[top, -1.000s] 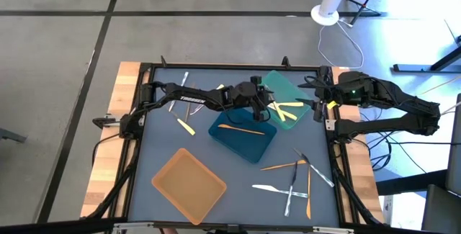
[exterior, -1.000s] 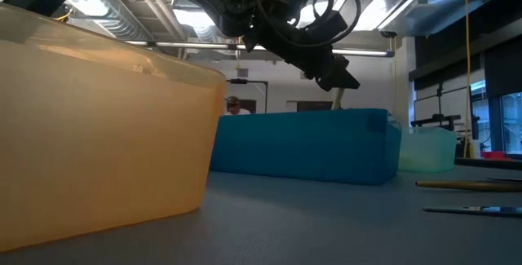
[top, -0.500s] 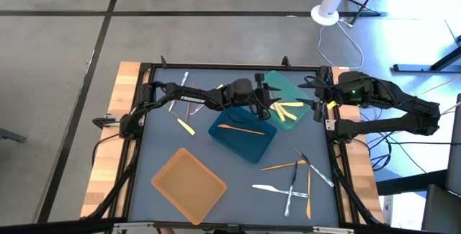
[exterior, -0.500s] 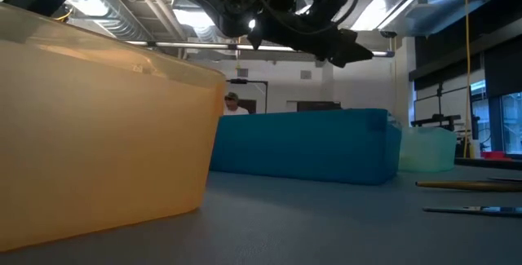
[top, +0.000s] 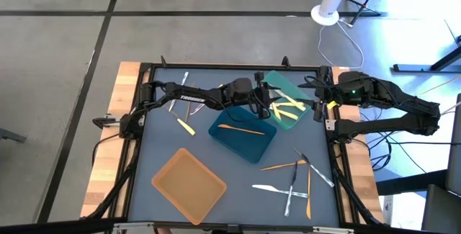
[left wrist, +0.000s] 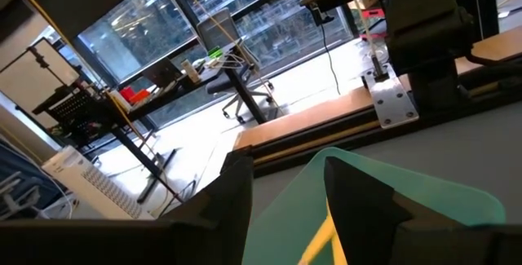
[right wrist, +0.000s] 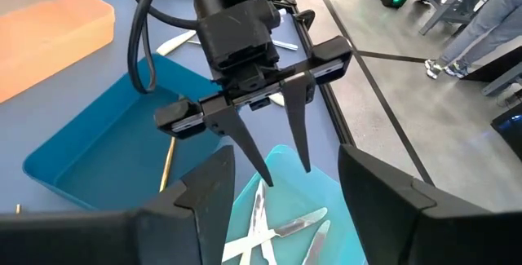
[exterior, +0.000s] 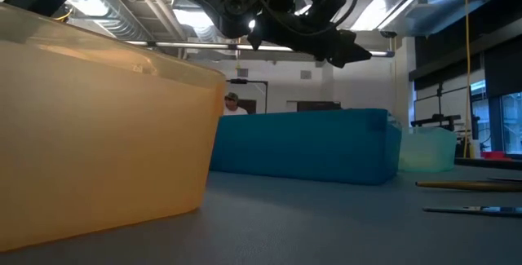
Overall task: Sort silverware by color (type)
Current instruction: Put the right gold knife into the dark blue bin
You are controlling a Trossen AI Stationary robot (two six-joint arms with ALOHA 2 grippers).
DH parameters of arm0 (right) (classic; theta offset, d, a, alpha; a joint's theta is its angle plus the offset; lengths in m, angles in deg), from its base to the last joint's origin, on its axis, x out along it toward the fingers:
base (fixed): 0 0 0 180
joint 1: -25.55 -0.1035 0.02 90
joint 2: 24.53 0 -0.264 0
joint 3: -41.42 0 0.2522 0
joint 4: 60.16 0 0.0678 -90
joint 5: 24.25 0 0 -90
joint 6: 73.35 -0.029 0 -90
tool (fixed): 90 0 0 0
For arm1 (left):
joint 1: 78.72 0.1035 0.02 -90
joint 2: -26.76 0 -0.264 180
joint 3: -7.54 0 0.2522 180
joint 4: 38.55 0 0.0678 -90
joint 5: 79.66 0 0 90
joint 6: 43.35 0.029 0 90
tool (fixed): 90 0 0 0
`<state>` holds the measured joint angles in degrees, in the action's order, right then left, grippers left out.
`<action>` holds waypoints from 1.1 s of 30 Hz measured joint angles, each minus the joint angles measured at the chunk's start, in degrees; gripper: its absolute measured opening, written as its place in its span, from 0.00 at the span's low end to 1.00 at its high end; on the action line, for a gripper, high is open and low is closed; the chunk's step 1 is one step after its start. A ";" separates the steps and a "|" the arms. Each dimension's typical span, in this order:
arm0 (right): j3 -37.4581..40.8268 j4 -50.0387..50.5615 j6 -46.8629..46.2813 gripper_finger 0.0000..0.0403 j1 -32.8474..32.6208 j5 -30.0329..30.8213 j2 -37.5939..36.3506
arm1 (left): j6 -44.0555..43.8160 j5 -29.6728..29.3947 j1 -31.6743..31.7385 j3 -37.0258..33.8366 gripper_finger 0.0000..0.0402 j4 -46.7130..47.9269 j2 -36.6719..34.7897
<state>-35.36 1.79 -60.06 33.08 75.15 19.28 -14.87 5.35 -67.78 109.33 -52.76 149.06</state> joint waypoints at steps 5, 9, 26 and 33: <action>0.00 0.02 0.01 0.51 0.00 -0.01 0.00 | -0.06 0.00 0.00 0.00 0.37 0.04 0.00; 0.00 0.02 0.01 0.51 0.00 -0.01 0.00 | -3.78 -0.02 0.00 0.00 0.37 0.04 0.00; 0.00 2.49 0.01 0.51 0.00 -0.01 -0.02 | -14.31 -3.89 -0.60 0.00 0.37 7.12 -8.52; 0.00 3.04 0.01 0.51 0.00 -0.02 -0.01 | -14.72 -3.27 -0.49 0.09 0.37 21.39 -16.50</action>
<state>-35.36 4.83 -60.05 33.08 75.13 19.27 -29.59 2.08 -68.27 109.42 -31.37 132.56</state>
